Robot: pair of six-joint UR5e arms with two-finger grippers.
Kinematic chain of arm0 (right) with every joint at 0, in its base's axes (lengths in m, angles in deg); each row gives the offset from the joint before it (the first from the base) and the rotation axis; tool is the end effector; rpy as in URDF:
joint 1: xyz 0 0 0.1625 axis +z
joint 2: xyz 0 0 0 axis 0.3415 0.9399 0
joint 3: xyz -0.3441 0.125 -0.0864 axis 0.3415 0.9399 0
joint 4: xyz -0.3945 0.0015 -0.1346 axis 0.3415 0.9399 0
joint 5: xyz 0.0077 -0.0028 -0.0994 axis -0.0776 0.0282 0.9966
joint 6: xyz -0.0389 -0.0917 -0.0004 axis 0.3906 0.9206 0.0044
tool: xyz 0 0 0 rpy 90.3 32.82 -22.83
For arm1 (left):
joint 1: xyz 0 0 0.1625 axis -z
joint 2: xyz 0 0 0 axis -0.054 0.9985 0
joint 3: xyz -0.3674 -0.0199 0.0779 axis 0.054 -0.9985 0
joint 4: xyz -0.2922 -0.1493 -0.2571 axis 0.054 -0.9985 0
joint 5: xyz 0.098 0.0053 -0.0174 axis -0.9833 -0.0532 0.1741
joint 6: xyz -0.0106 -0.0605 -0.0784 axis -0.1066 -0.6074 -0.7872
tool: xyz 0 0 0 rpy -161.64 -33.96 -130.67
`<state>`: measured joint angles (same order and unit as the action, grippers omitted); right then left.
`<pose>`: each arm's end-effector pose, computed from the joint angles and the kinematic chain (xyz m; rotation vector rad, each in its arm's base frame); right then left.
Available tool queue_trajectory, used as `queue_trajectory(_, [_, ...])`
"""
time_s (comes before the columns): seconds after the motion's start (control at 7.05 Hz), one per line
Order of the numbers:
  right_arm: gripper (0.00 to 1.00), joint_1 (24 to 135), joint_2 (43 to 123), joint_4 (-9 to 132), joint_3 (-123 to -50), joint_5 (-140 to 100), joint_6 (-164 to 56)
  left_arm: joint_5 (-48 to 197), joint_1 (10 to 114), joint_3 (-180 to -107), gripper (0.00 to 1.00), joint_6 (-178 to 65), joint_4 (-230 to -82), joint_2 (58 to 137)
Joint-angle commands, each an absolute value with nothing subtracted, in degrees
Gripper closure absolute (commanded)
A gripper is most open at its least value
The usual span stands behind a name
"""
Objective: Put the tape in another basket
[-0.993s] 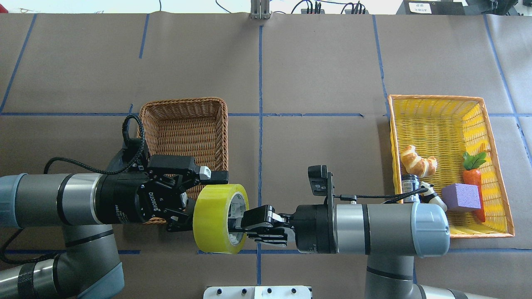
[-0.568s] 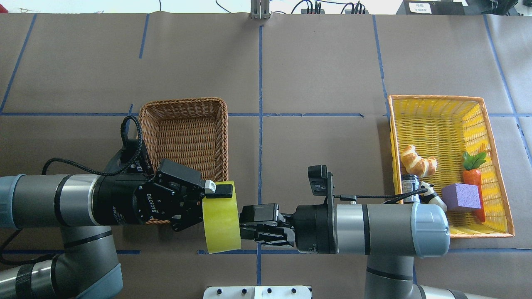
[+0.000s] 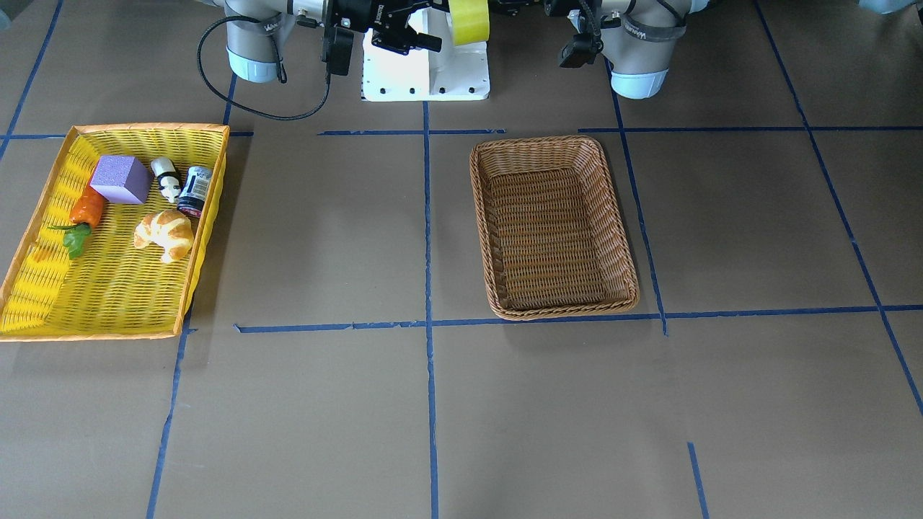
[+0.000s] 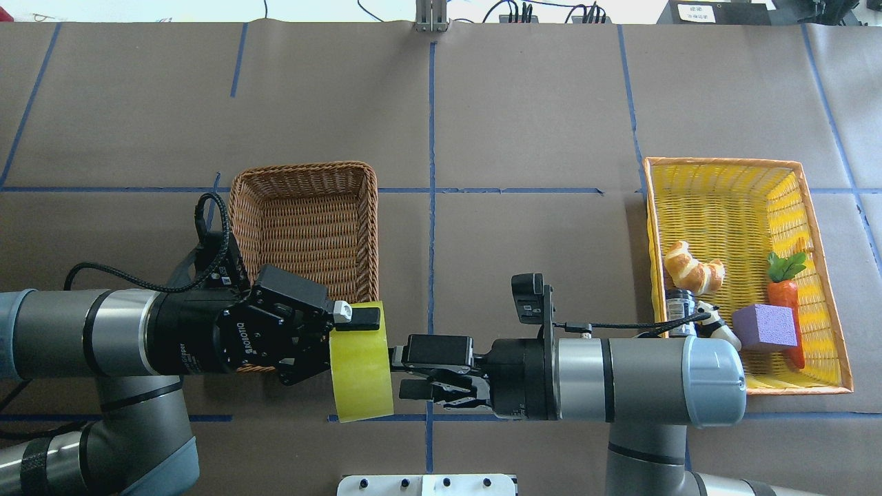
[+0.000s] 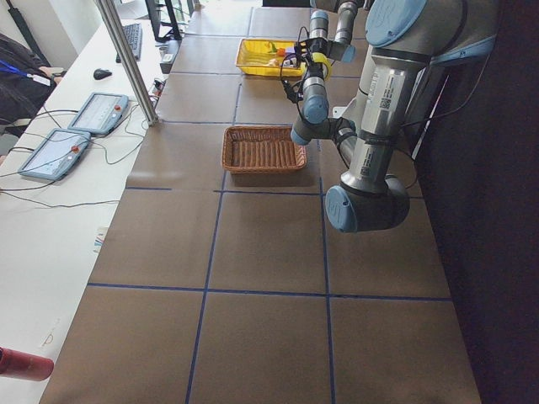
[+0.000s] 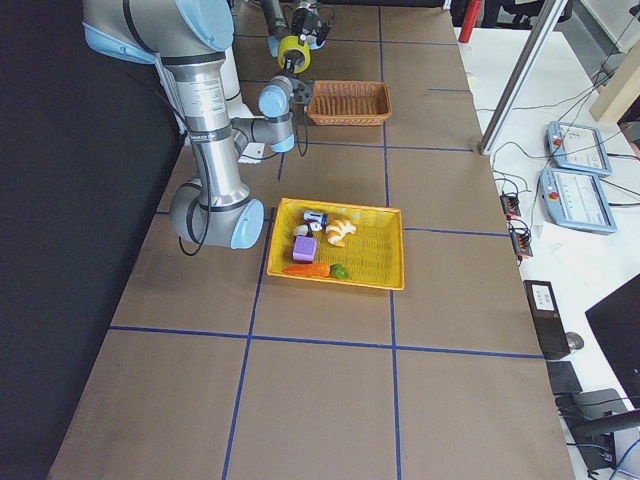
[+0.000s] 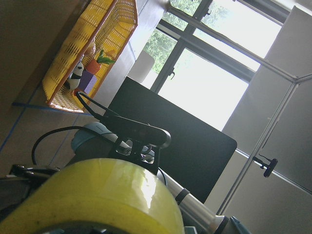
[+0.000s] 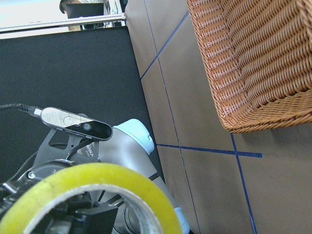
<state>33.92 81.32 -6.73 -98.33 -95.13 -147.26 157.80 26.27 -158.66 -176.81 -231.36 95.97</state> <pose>-0.4522 -0.2352 0.1394 -0.1915 -2.0605 0.2151 0.3604 -0.2718 0.1609 -0.5733 2.2875 -0.2839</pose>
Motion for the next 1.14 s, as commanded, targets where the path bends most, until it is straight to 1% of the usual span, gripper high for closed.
queue_trajectory(0.0, [0.00,35.51,81.74,-6.49,-98.55,-94.87,-147.24,159.77,27.26,-159.17,1.00,-176.73,-231.14,94.75])
queue_trajectory(0.28, [0.00,41.20,82.18,-2.30,-98.55,-98.01,-146.98,164.49,31.29,-157.76,1.00,-176.65,-228.44,94.84])
queue_trajectory(0.57, [0.00,52.09,81.22,16.79,-99.25,-108.18,-142.18,173.35,37.87,-157.76,1.00,-175.77,-215.12,95.71])
queue_trajectory(0.71, [0.00,54.92,81.30,25.24,-99.95,-110.15,-135.09,178.88,41.03,-157.76,1.00,-172.63,-207.49,96.94])
queue_trajectory(0.85, [0.00,57.03,81.30,35.77,-100.65,-110.17,-129.54,183.46,42.89,-158.45,1.00,-165.12,-196.54,98.34])
queue_trajectory(0.99, [0.00,58.88,81.21,43.70,-100.75,-109.82,-124.61,184.20,43.09,-158.81,1.00,-158.61,-187.20,98.62])
